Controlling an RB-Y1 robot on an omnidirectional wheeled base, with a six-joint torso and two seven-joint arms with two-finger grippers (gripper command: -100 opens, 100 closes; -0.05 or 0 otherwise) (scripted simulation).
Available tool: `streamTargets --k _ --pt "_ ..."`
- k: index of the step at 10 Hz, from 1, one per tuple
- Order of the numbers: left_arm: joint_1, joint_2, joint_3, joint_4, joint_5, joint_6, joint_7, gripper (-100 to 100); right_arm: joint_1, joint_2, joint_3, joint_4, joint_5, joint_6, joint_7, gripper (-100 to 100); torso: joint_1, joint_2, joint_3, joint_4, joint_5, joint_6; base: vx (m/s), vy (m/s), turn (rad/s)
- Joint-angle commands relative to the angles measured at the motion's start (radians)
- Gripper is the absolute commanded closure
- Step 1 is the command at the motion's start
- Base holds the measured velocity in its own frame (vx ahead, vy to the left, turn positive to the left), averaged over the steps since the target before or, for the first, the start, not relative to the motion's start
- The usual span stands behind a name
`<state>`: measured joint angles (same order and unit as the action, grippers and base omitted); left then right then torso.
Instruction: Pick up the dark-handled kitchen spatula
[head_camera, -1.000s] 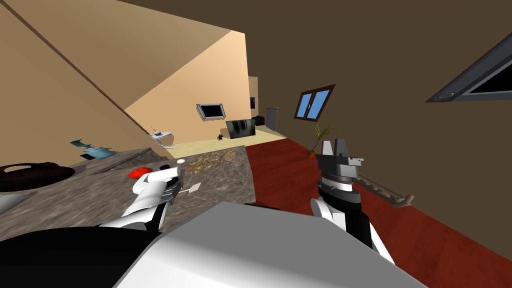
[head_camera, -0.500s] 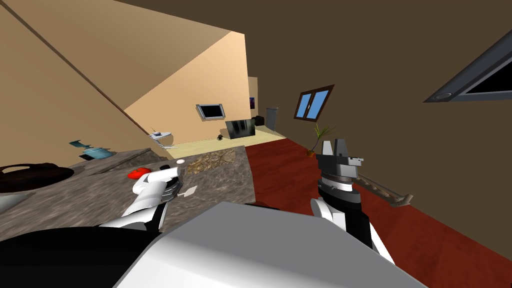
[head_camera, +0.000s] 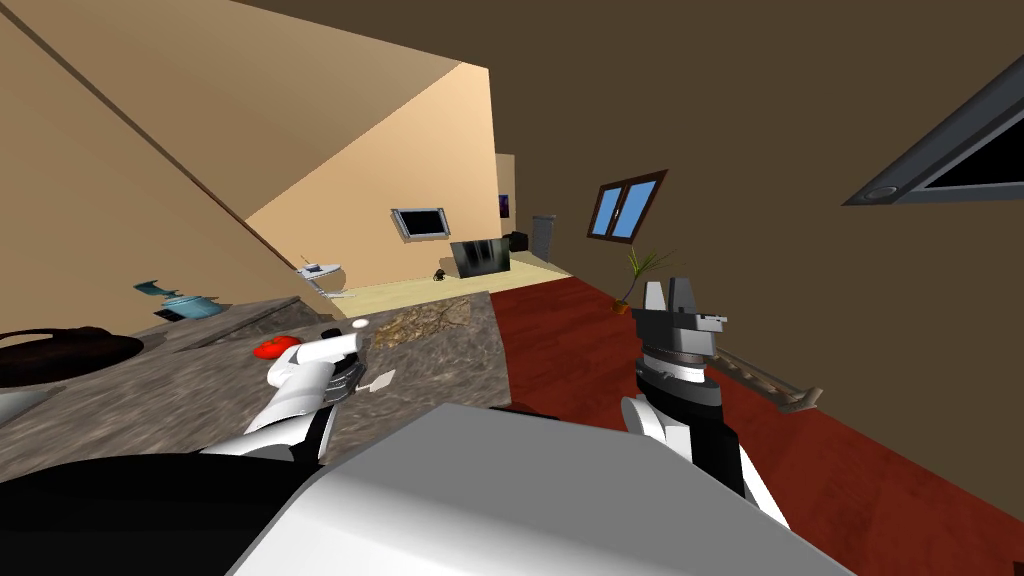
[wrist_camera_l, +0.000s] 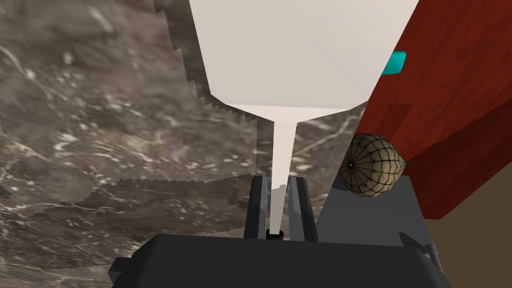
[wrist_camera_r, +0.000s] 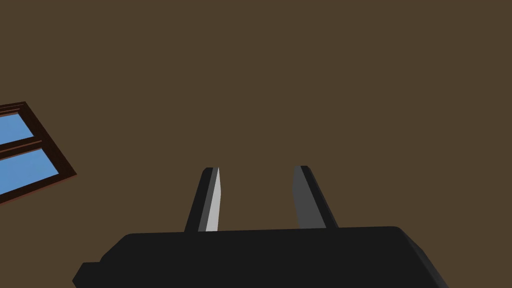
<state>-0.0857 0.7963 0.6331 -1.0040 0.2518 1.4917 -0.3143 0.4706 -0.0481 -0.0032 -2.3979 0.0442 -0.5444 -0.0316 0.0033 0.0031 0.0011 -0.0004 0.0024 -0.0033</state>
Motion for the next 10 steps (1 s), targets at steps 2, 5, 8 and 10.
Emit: streamTargets --k 2,5,8,10 --pt "-0.015 -0.012 -0.016 -0.052 -0.010 0.052 0.035 100 0.000 0.000 0.000 0.000 0.000 0.000 0.000 0 0.001 0.000 0.000 0.000 0.000 0.001 -0.017 0.021 -0.062" --pt "-0.025 -0.025 -0.031 -0.109 -0.019 0.103 0.067 100 0.000 0.000 0.000 0.000 0.000 0.000 0.000 0 0.000 0.000 0.000 0.000 0.000 0.000 -0.010 0.013 -0.038" --pt "-0.035 -0.038 -0.046 -0.166 -0.028 0.153 0.099 100 0.000 0.000 0.000 0.000 0.000 0.000 0.000 0 0.001 0.001 0.000 0.000 0.000 0.000 -0.017 0.027 -0.018" --pt "-0.033 -0.036 -0.042 -0.155 -0.026 0.143 0.093 0 0.000 0.000 0.000 0.000 0.000 0.000 0.000 0 0.002 0.001 0.001 0.000 0.001 0.000 -0.005 0.009 0.000"
